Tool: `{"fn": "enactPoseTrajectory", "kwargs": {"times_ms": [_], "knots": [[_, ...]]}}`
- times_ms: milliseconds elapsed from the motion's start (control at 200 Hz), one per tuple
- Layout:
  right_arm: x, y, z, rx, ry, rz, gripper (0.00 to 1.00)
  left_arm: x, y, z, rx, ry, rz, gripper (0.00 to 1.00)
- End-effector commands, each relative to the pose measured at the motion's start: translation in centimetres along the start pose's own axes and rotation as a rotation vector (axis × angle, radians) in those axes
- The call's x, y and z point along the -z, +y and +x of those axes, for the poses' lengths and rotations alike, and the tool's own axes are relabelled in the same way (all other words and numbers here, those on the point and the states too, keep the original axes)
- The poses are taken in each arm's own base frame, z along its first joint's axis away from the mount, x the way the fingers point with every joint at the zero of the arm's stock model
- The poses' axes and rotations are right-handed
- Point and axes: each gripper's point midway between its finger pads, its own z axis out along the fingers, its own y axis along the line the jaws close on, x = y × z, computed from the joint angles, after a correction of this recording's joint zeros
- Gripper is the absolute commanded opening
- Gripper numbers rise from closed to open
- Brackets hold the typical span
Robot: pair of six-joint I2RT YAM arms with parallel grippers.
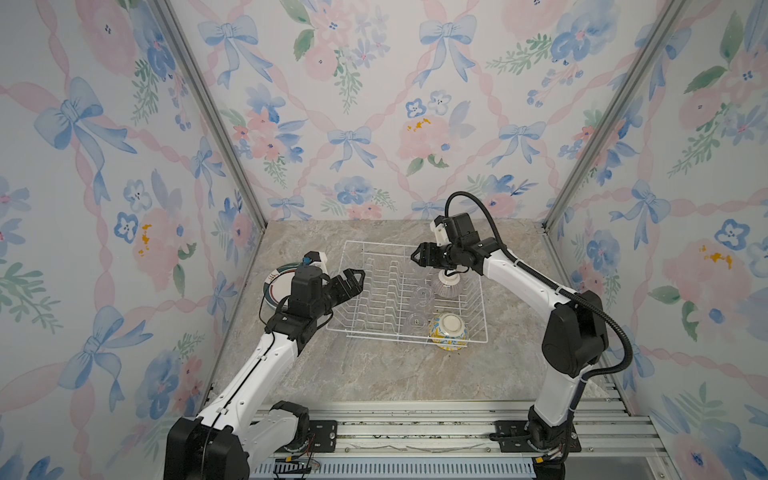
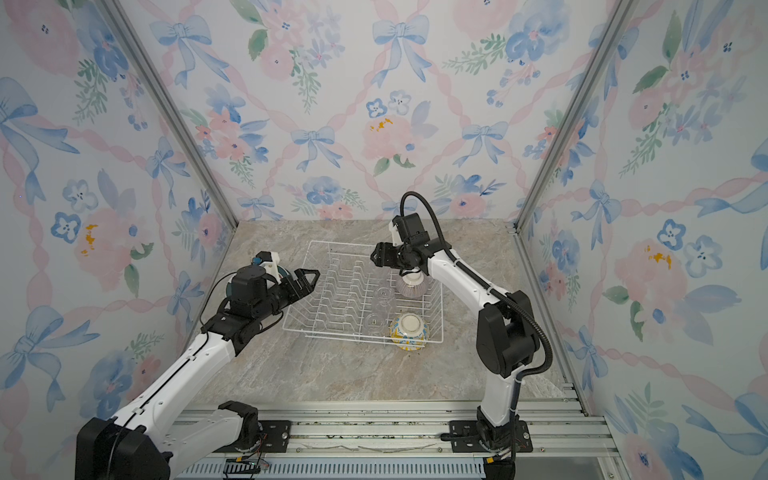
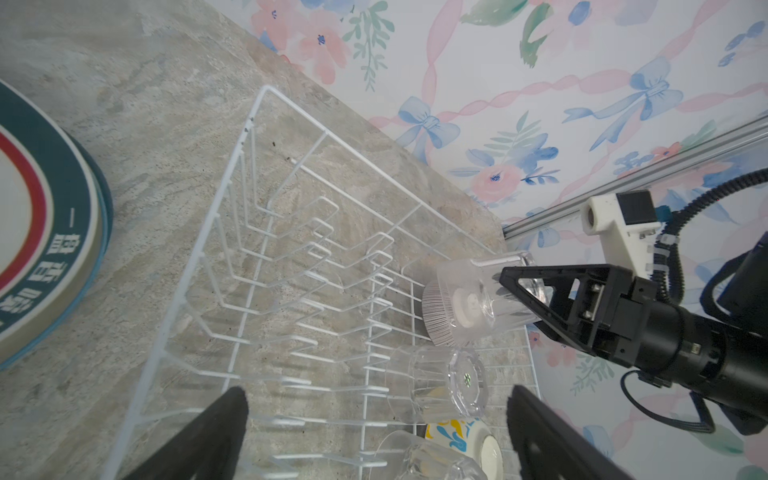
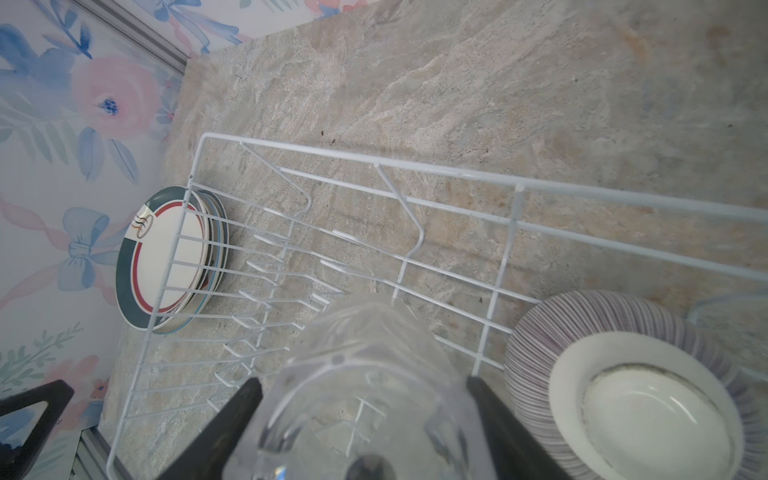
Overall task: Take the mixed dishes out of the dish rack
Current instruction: 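Carry the cup toward the left gripper while the left gripper reaches to it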
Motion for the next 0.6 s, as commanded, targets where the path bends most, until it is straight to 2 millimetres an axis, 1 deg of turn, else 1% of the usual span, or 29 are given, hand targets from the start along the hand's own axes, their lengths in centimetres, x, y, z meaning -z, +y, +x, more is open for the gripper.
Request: {"fn": "enactPoseTrajectory", "kwargs": {"times_ms": [0,45,55,65,140,165,175,190,315,485,595], "knots": [[2.7,1.9,-1.6,-0.039,-0.08,-0.091,0.32,0.6,-3.1,-1.0,-0.018,-0.035,0.12,0.98],[3.3,2.3,-1.5,-0.054,-0.086,-0.115,0.32,0.6,-4.1,-1.0,-0.036,-0.042,0.166,0.98],[3.4,2.3,-1.4,-0.057,-0.087,-0.118,0.32,0.3,-3.5,-0.3,-0.031,-0.028,0.159,0.98],[3.6,2.5,-1.4,-0.059,-0.088,-0.126,0.32,0.2,-3.4,0.0,-0.03,-0.022,0.163,0.98],[4.6,3.2,-1.0,-0.087,-0.099,-0.169,0.32,-0.1,-4.2,0.9,-0.02,0.0,0.232,0.98],[4.5,3.1,-0.7,-0.089,-0.095,-0.175,0.32,-0.1,-4.6,1.2,-0.018,0.008,0.257,0.98],[5.3,3.5,-0.9,-0.098,-0.106,-0.192,0.32,-0.2,-4.8,1.3,-0.018,0.011,0.266,0.98],[5.8,3.7,-0.9,-0.112,-0.115,-0.204,0.32,-0.2,-5.0,1.4,-0.019,0.012,0.275,0.98],[7.6,4.8,-0.3,-0.146,-0.134,-0.277,0.32,-0.3,-6.4,2.7,-0.049,0.028,0.318,0.98],[9.6,5.9,0.0,-0.172,-0.152,-0.344,0.32,-0.4,-8.9,3.3,-0.108,0.018,0.393,0.98],[10.5,6.6,0.0,-0.19,-0.153,-0.384,0.32,-0.8,-10.0,3.4,-0.129,0.021,0.435,0.98]]}}
